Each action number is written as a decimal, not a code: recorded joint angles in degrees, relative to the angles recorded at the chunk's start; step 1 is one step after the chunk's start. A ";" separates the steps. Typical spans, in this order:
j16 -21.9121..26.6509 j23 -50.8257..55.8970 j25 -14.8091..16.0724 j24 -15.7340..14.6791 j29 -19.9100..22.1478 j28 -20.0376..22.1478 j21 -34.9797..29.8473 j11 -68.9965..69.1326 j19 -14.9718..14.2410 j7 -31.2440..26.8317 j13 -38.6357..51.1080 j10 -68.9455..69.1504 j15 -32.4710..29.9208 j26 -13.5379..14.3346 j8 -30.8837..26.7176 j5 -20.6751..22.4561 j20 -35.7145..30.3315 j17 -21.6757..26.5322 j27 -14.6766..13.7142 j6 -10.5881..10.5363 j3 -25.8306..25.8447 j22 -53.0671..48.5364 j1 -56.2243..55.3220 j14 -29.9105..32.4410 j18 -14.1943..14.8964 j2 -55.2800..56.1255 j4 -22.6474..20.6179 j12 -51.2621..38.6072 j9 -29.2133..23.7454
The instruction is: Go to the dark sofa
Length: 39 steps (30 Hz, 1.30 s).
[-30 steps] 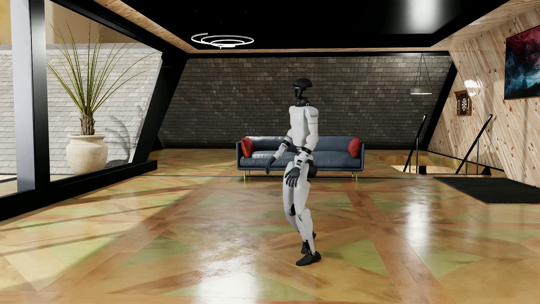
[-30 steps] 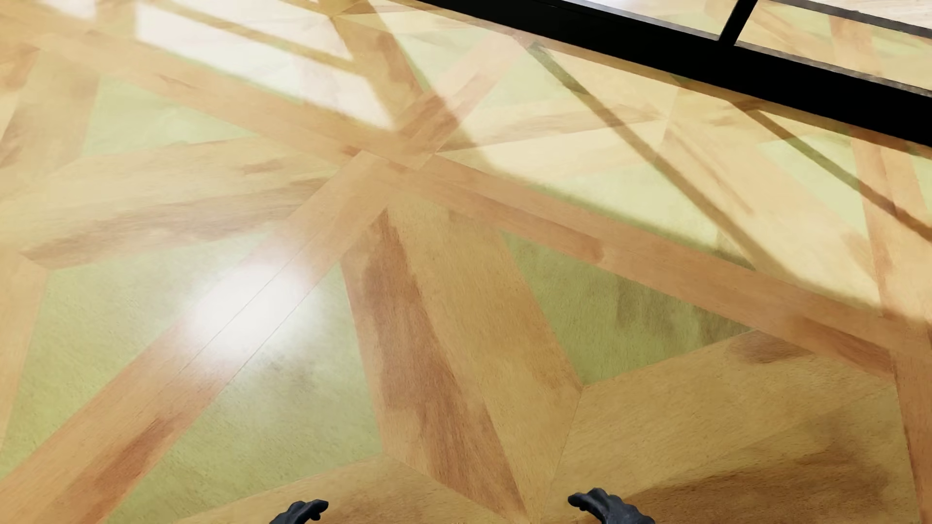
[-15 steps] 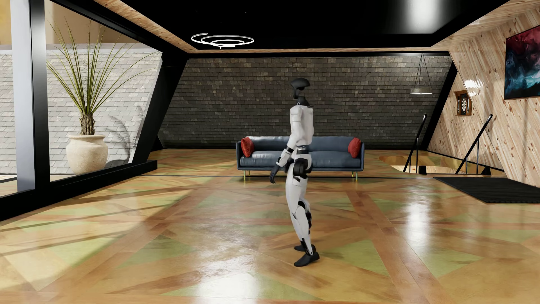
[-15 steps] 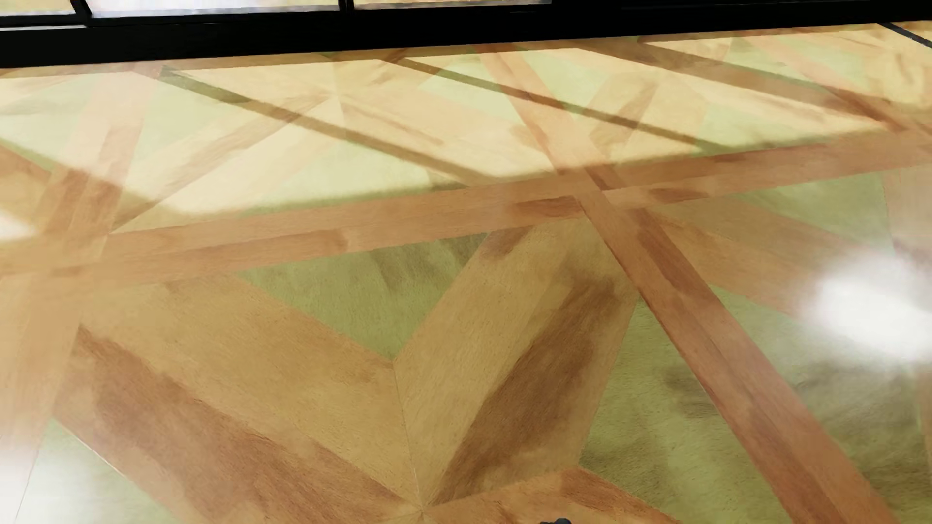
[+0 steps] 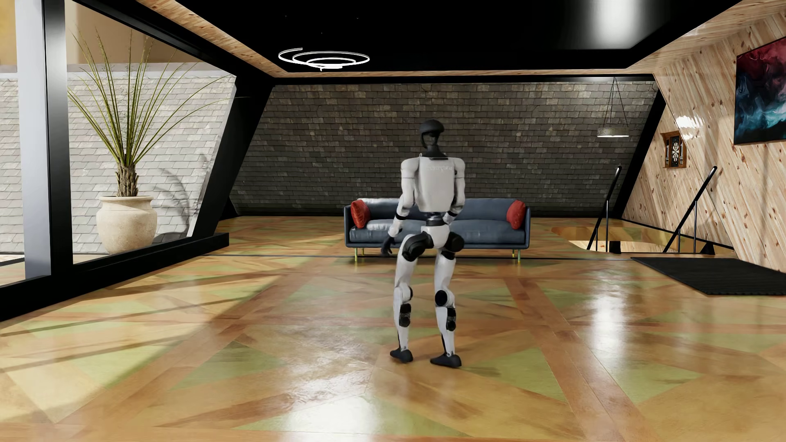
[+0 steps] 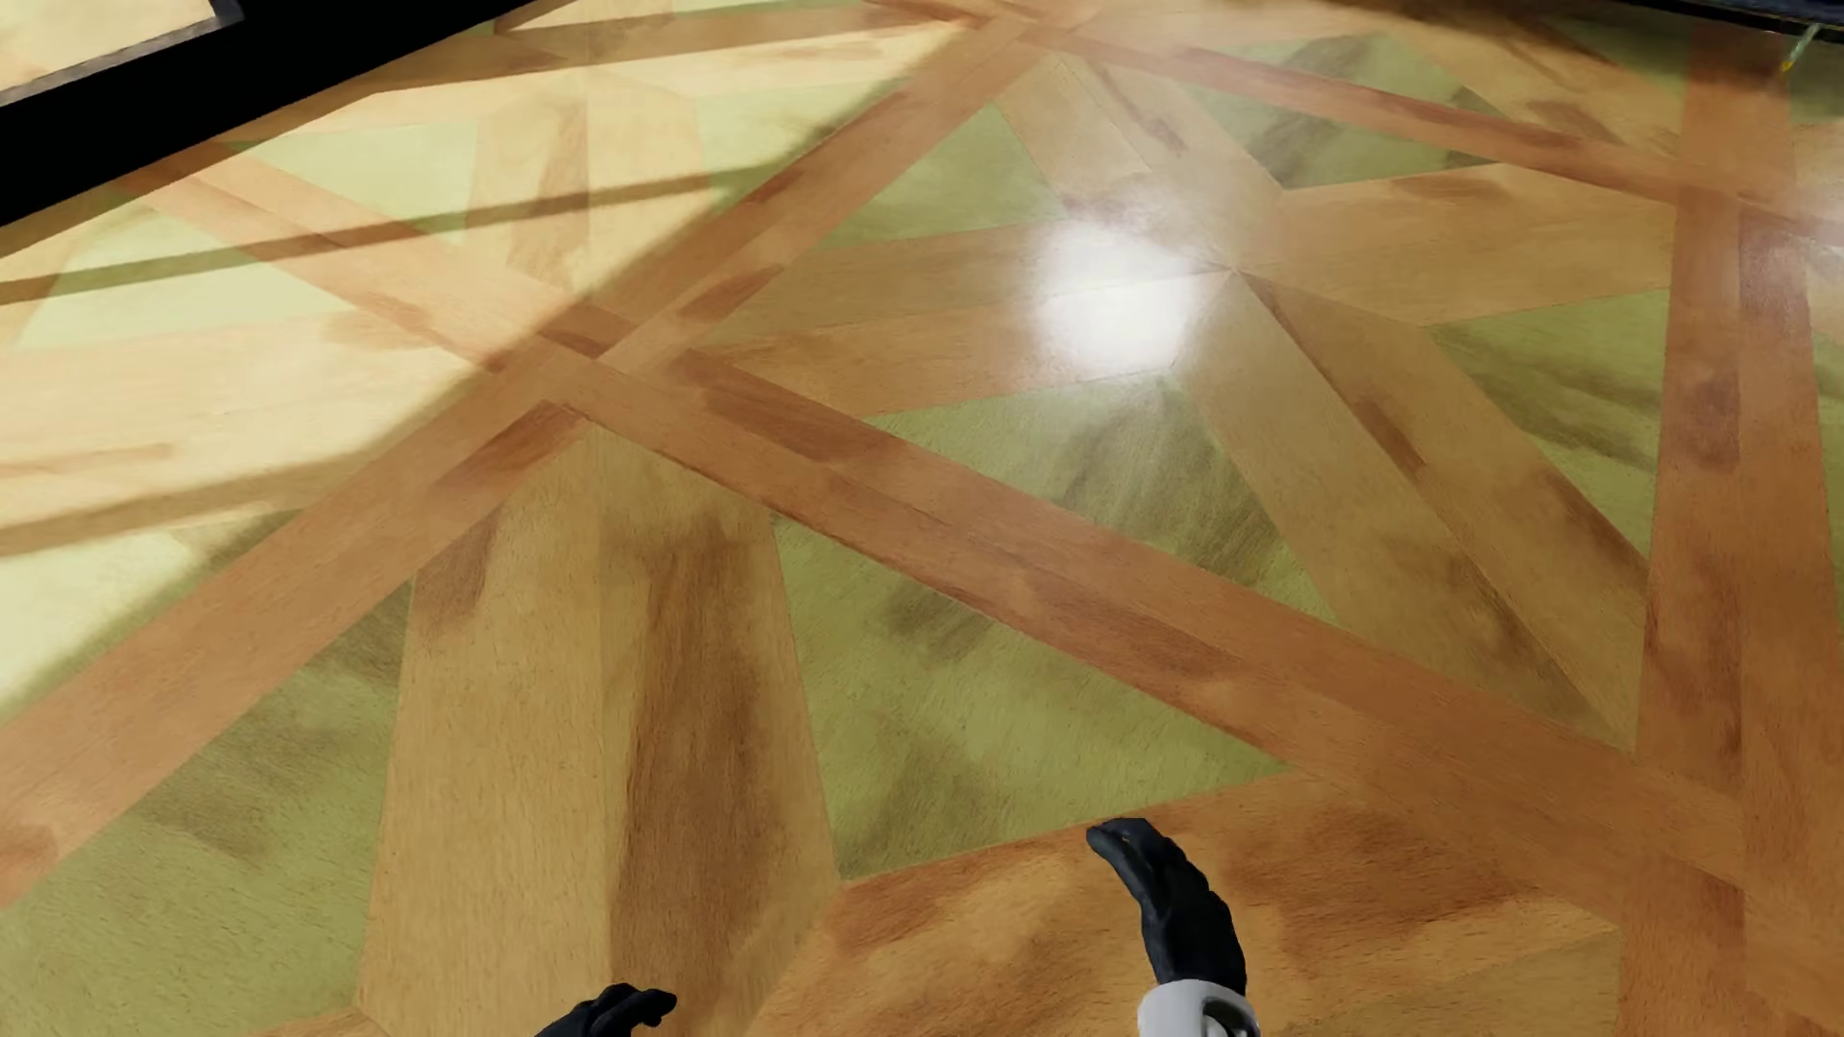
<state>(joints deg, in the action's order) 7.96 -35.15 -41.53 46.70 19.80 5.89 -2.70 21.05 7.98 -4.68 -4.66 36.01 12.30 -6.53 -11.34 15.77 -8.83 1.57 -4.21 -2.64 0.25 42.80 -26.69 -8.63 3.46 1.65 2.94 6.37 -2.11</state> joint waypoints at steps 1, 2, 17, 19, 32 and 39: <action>0.48 1.89 0.31 0.18 3.33 -0.44 0.29 -0.37 0.52 1.97 0.12 -4.32 -0.15 -0.03 -2.04 0.51 -0.81 -0.71 -1.99 -0.01 0.47 0.07 -1.39 2.49 0.63 -0.74 -1.15 0.59 -0.20; 1.07 3.09 0.84 0.34 3.67 -0.84 0.05 -0.68 1.09 4.50 0.36 -9.14 -0.31 -0.09 -3.82 1.09 -1.59 -1.11 -3.12 0.00 0.91 0.37 -2.45 4.79 2.48 -1.51 -1.85 1.06 -0.36; -5.19 -27.32 -17.86 -2.80 -34.29 6.24 -22.73 37.37 -22.17 12.09 2.07 -13.35 -27.66 0.58 5.04 -6.15 9.15 11.57 3.99 8.87 -4.43 7.45 6.13 2.81 -2.78 5.56 -8.91 0.62 1.40; -7.24 -22.90 -12.34 -2.92 -30.35 8.15 -14.27 48.47 -22.31 16.71 2.73 -12.07 -19.31 2.38 4.16 -12.24 10.16 13.53 6.10 9.68 -5.03 7.61 9.66 -1.30 -4.45 14.43 -8.69 0.52 0.89; 0.38 -8.55 -4.07 0.96 -5.82 2.71 2.70 1.70 -11.18 19.35 -6.46 -16.83 -19.36 2.36 3.50 -14.89 -1.17 2.02 10.03 5.00 4.57 1.71 38.57 -12.92 -0.76 32.06 -4.42 -8.26 0.31; 6.39 -27.50 -10.29 1.88 -8.45 -4.94 4.69 4.12 -6.18 12.95 -4.72 30.10 -7.76 1.51 12.64 -6.26 -6.45 -2.72 14.57 -3.27 3.08 -0.62 18.77 18.83 0.93 17.69 14.62 -2.44 -0.93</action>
<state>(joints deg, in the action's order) 14.34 -62.65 -51.82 48.58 11.35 0.95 1.99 25.17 1.80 8.27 -9.38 66.11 4.54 -5.02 1.30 9.51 -15.28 -1.15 10.36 -5.91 3.33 42.18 -7.92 10.20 4.39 19.33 17.56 3.93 -3.03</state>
